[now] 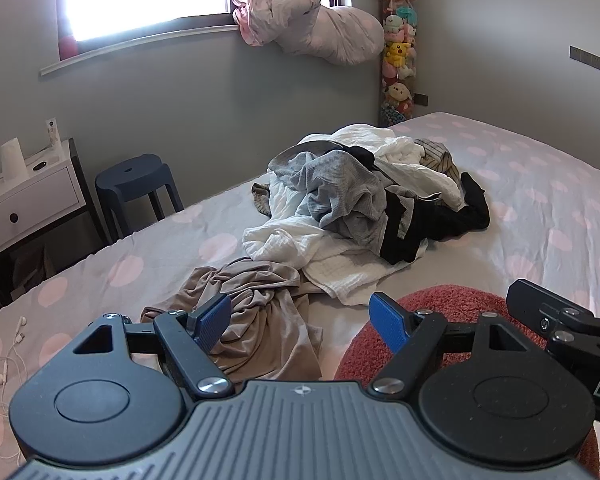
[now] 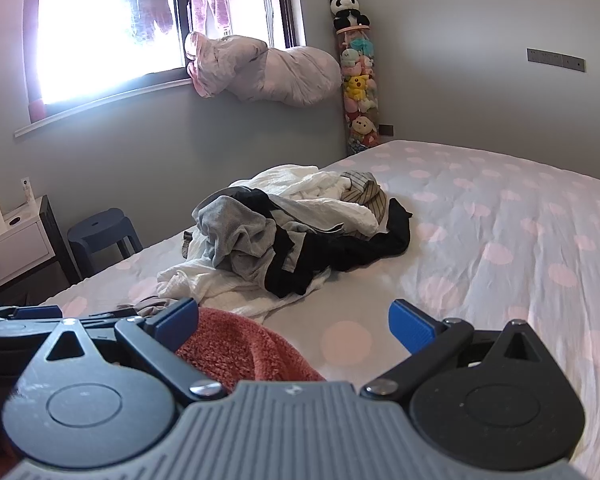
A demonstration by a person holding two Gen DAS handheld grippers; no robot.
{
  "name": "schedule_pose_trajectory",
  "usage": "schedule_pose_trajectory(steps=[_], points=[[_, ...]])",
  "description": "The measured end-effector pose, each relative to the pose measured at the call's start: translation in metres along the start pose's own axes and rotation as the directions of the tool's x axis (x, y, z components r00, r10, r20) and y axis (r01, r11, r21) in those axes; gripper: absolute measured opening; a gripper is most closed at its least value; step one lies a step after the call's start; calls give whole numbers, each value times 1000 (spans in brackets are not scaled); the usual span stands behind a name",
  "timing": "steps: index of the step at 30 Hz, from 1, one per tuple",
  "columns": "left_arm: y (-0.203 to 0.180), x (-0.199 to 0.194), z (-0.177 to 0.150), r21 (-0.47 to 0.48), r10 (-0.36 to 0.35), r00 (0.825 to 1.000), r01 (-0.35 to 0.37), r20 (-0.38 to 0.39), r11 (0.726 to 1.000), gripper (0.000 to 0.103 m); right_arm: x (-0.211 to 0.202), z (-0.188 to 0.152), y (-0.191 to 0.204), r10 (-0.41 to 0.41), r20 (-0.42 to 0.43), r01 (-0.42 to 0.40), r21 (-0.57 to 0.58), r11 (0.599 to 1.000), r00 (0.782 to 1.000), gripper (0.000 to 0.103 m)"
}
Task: Fold clothes
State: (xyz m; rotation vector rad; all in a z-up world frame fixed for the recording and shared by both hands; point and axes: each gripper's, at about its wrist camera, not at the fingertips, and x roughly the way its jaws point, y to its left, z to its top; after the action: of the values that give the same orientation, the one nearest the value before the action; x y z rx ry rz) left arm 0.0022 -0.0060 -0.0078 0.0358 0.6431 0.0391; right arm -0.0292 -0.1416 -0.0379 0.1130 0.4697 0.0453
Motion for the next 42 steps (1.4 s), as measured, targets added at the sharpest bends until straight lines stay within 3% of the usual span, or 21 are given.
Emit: schedule_pose_trajectory(steps=[28, 42], points=[[-2, 1, -1, 17, 16, 1000, -16, 16, 1000, 75, 2, -3, 0, 0, 21, 0, -12, 1000, 1000, 102], [4, 24, 12, 32, -60, 998, 59, 8, 998, 75, 19, 7, 1, 87, 59, -80, -121, 989, 994, 102]])
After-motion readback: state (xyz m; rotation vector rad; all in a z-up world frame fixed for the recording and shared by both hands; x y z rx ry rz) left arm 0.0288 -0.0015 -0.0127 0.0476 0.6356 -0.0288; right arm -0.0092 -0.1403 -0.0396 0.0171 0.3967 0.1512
